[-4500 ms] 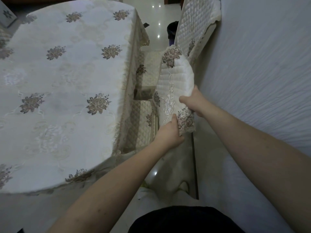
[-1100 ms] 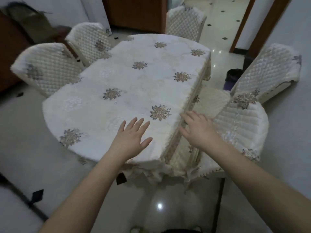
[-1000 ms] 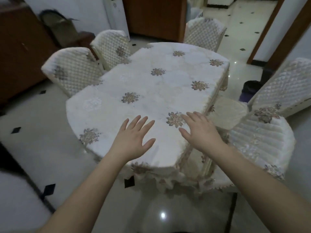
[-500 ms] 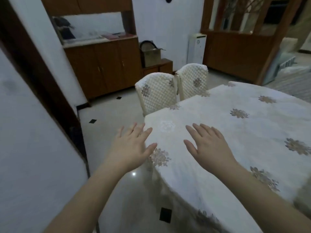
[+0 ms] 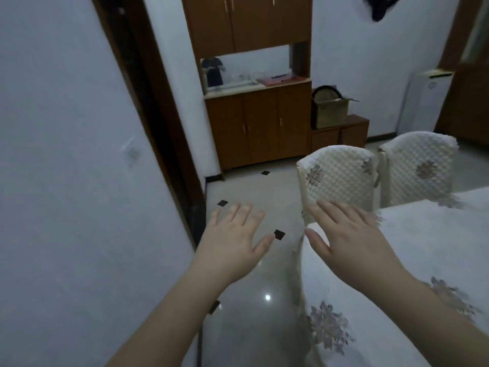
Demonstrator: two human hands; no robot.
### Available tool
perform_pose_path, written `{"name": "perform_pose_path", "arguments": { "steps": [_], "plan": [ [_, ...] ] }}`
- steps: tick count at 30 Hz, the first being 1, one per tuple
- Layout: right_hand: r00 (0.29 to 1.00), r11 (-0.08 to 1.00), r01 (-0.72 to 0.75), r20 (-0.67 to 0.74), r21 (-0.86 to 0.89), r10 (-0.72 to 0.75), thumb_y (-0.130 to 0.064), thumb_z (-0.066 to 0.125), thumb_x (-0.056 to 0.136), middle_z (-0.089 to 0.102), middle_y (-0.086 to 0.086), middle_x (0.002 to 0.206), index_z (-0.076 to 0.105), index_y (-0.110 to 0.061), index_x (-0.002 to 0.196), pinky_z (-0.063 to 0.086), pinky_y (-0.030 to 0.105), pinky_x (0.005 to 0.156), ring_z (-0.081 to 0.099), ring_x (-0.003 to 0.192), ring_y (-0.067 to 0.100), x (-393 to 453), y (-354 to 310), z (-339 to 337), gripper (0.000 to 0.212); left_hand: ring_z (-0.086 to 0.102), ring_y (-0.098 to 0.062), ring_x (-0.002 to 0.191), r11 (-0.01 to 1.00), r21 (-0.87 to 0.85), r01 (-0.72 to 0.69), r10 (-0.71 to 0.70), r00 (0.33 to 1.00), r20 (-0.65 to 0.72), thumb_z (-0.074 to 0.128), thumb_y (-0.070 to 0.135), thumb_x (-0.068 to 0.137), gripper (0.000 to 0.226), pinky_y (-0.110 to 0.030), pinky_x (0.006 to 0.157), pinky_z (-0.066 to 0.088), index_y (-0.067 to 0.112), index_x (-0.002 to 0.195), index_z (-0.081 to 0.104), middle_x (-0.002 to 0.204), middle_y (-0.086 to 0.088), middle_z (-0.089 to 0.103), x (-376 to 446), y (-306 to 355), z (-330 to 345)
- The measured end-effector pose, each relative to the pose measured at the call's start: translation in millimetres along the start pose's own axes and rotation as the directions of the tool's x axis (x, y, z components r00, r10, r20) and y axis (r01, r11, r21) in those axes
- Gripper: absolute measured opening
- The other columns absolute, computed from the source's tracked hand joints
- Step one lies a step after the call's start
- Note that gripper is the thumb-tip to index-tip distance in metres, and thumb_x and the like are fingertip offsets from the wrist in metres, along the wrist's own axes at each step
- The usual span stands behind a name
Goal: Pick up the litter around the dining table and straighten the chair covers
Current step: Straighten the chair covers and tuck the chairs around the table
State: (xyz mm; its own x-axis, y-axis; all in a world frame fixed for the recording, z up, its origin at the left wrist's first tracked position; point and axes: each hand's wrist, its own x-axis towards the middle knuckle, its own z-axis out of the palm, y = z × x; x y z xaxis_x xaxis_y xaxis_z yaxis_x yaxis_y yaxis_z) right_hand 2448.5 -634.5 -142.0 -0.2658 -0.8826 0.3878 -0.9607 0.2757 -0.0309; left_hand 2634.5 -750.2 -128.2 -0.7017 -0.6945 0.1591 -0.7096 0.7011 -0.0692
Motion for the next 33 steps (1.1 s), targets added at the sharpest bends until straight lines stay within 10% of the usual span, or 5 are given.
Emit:
{"name": "perform_pose_path", "arguments": {
  "steps": [22,33],
  "plan": [
    [0.989,0.99,0.133,0.051,0.045,-0.135,-0.06,-0.002,0.085,0.036,-0.004,0.152,0.026,-0.03,0.148,0.024,0.034,0.112,0.035,0.137,0.016,277.9,-130.7,85.7,0.076,0.001,-0.011,0.147,0.989,-0.024,0.146,-0.148,0.985,-0.09,0.015,0.065,0.094,0.064,-0.044,0.119,0.003,0.037,0.151,0.008,0.161,0.011,0.009,165.3,-240.4,-7.3],
    [0.99,0.99,0.13,0.056,-0.049,-0.127,-0.051,0.029,0.093,0.056,0.007,0.136,0.053,-0.02,0.134,0.038,0.045,0.105,0.051,0.126,0.026,388.1,-110.3,131.1,0.057,0.005,-0.015,0.147,0.993,-0.032,0.117,-0.12,0.987,-0.111,-0.001,0.068,0.088,0.068,-0.042,0.118,0.005,0.04,0.15,0.005,0.16,0.01,0.013,282.8,-283.9,28.0]
  ]
}}
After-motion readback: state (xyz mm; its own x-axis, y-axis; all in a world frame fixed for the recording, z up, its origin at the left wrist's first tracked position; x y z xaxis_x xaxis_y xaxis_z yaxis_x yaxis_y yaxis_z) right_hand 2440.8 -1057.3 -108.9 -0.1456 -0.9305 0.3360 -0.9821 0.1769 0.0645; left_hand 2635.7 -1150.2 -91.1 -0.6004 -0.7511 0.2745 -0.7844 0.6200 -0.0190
